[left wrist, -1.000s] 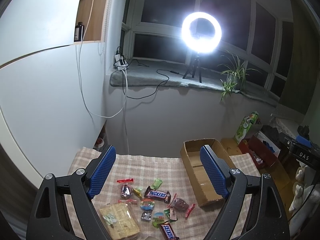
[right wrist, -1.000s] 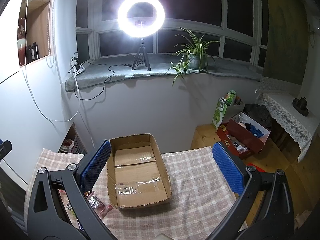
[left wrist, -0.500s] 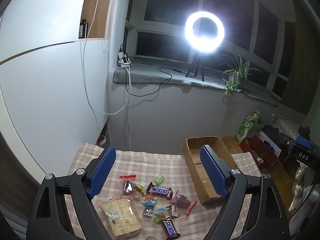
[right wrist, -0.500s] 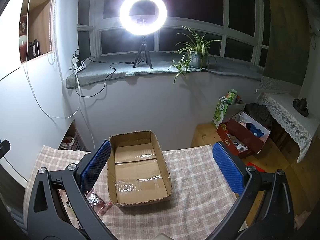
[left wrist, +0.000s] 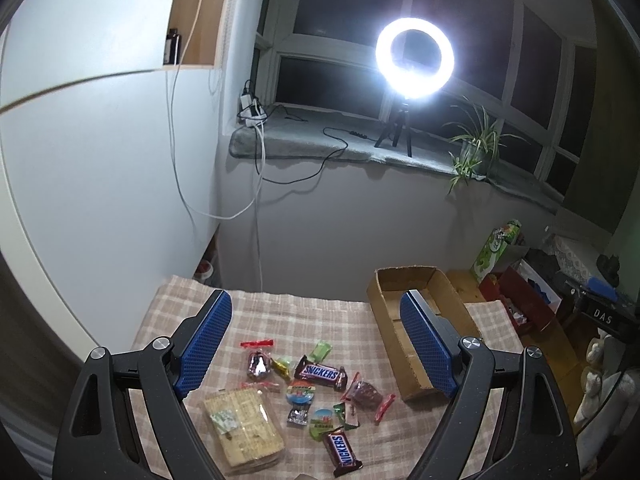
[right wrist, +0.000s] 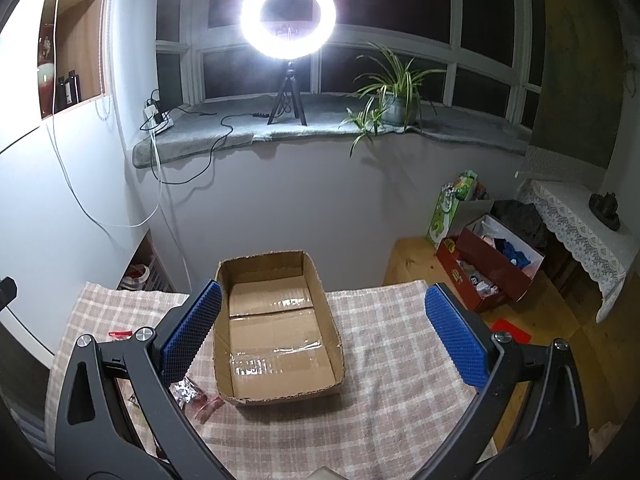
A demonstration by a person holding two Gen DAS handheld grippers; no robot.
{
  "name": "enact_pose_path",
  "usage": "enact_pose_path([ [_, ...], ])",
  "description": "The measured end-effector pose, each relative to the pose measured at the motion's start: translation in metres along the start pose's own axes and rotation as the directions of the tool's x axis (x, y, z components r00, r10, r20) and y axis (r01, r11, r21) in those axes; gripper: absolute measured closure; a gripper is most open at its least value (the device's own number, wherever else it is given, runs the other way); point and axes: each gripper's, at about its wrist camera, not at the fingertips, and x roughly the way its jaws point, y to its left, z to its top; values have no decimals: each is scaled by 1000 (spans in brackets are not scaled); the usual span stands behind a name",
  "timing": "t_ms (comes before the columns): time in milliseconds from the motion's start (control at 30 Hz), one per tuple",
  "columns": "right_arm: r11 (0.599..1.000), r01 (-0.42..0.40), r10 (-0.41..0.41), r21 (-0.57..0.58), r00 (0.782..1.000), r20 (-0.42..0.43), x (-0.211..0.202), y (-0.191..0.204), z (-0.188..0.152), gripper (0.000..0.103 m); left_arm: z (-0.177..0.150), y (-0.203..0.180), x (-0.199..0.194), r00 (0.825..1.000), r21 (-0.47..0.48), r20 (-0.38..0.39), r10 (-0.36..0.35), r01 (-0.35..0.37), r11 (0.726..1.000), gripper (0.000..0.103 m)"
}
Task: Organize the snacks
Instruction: 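Move the right gripper down over the packaged bread loaf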
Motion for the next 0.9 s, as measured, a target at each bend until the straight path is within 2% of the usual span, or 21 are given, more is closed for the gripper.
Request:
enact_pose_path([
  [233, 993, -115, 113, -13, 990, -84, 20, 10, -2, 0, -14, 25, 5, 998, -55, -54, 31, -34, 998, 16],
  [433, 968, -251, 243, -29, 957, -160, 36, 37, -11, 0, -31, 55, 7, 993, -135, -109, 54, -69, 988, 18],
  [500, 949, -314, 301, -36, 933, -195, 41, 50, -16, 0, -39, 65, 8, 990, -170, -132, 44, -66, 983, 18],
  [600, 914, -405, 384, -31, 885, -262, 53, 73, -26, 4, -54, 83, 11, 985, -240, -173, 18, -60, 969, 24],
  [633, 899, -437, 412, -25, 863, -292, 57, 81, -29, 7, -59, 88, 12, 983, -261, -185, 12, -61, 963, 25],
  [800, 857, -515, 467, -30, 799, -378, 75, 114, -47, 12, -80, 107, 16, 971, -329, -239, -7, -74, 941, 27],
  [867, 839, -544, 486, -21, 766, -420, 84, 127, -55, 19, -90, 113, 21, 965, -354, -263, -25, -72, 933, 32],
  [900, 827, -563, 500, -10, 743, -445, 88, 134, -60, 22, -96, 115, 24, 961, -370, -275, -41, -66, 927, 36],
])
